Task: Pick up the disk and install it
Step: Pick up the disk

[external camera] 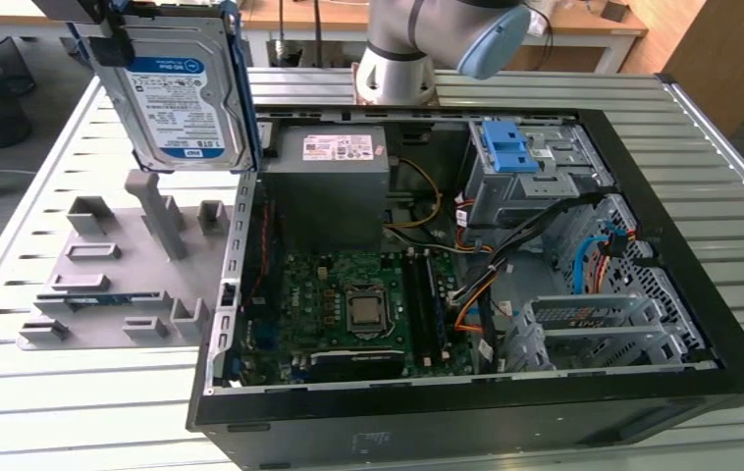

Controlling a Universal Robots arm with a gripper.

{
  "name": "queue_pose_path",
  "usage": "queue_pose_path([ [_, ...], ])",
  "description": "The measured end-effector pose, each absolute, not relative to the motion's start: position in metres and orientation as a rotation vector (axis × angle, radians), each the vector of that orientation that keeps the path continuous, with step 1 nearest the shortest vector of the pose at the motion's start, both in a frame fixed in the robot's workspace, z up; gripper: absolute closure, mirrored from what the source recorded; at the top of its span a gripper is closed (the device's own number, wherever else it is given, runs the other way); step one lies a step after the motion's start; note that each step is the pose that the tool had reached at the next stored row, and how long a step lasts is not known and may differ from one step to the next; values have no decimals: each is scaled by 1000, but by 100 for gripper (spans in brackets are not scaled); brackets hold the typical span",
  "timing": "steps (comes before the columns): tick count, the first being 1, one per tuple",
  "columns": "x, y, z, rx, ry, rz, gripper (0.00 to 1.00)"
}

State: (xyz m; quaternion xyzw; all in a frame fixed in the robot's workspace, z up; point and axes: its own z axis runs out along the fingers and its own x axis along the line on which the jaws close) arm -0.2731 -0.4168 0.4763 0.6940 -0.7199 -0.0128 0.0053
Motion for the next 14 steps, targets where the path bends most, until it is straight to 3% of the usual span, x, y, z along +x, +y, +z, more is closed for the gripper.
queue_pose_path([
  [14, -265, -417, 476, 2173, -2254, -40, 64],
])
